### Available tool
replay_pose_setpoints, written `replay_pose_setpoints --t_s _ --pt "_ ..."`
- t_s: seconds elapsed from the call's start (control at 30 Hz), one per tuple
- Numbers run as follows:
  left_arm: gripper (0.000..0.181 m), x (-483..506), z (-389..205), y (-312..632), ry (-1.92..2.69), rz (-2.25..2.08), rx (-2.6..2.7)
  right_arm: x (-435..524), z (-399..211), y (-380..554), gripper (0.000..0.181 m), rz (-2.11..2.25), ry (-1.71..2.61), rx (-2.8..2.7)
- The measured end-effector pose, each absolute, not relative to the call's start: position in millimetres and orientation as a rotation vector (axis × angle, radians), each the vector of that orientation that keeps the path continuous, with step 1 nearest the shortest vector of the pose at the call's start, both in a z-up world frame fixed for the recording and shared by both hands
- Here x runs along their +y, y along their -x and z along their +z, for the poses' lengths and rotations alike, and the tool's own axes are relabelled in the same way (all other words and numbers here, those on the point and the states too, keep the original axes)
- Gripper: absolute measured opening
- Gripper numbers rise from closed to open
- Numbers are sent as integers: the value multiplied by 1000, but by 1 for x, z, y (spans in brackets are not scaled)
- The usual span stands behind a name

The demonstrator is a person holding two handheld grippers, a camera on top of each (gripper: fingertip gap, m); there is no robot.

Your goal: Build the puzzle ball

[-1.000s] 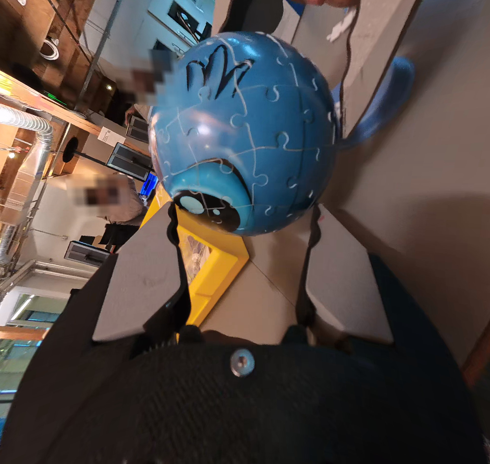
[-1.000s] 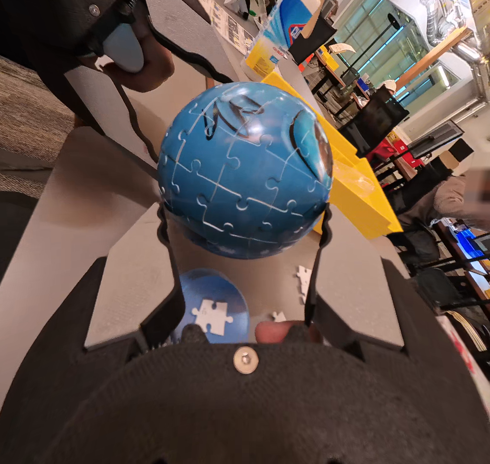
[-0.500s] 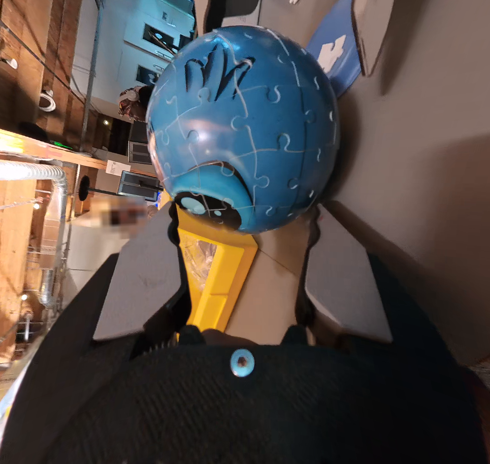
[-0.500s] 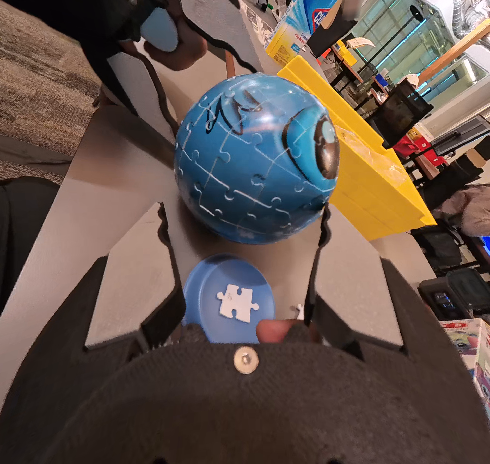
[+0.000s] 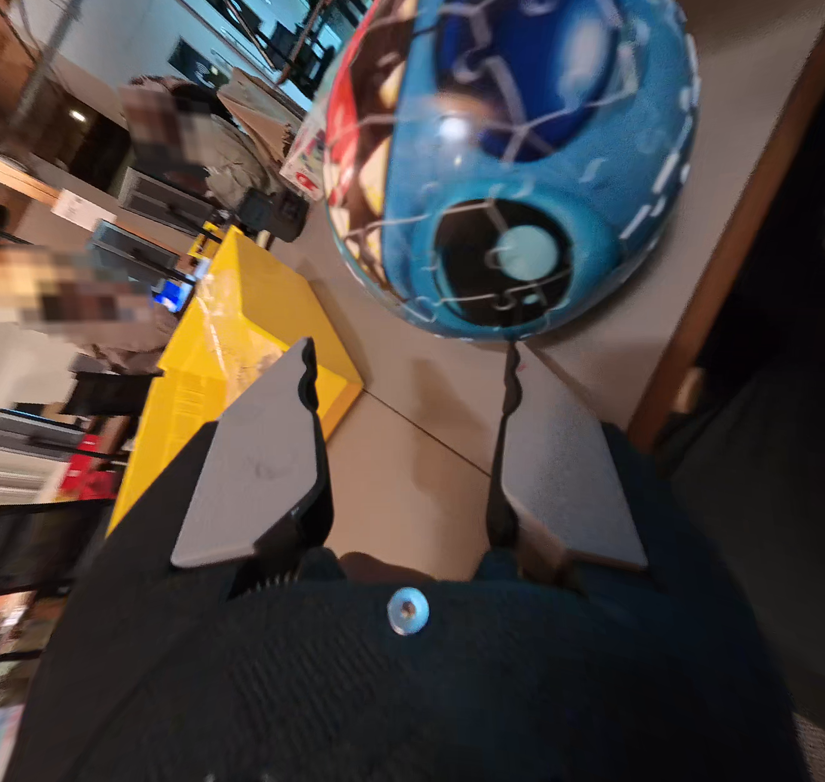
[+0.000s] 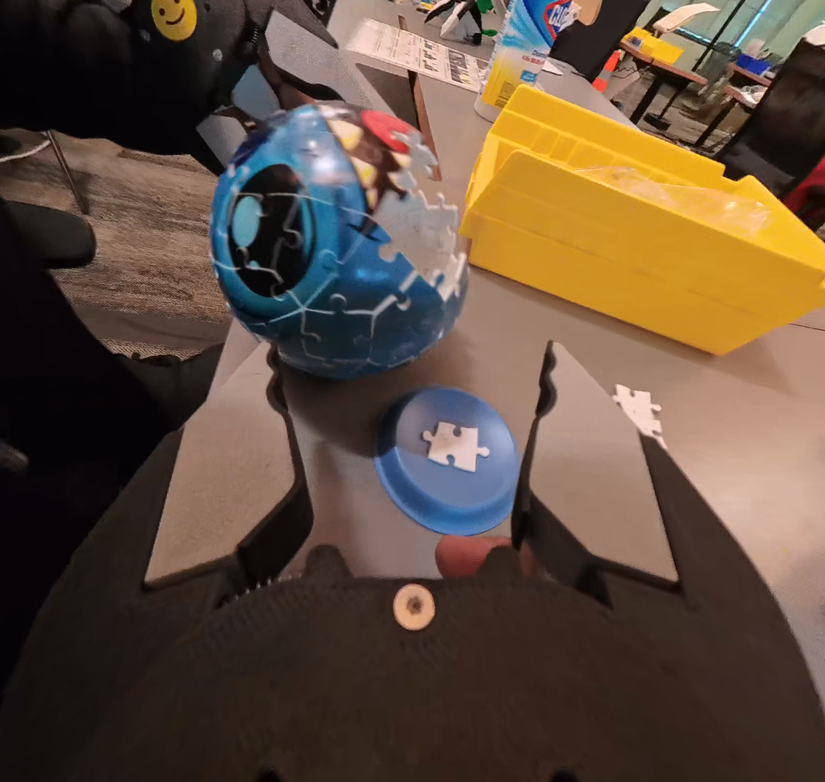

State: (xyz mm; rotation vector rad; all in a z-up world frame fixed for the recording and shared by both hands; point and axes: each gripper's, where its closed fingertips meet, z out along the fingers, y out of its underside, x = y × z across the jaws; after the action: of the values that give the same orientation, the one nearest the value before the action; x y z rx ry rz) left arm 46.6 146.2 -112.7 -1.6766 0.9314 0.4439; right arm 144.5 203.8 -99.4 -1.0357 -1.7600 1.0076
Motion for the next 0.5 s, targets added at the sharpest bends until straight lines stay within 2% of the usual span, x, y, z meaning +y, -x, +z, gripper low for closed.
replay_pose_setpoints --t_s 0.3,0.37,0.47,0.5 --pt "67 137 -131 -52 1819 325 786 175 -110 -151 109 1146 1073 -1853" --pt "63 139 -132 -52 1854 306 750 175 -111 -151 104 1147 1073 -1857" --pt "65 136 -145 -50 1968 208 722 175 -113 -151 100 1145 1077 -1862" --pt "77 131 -153 -51 2022 132 716 176 -114 -151 99 1134 1084 -1864"
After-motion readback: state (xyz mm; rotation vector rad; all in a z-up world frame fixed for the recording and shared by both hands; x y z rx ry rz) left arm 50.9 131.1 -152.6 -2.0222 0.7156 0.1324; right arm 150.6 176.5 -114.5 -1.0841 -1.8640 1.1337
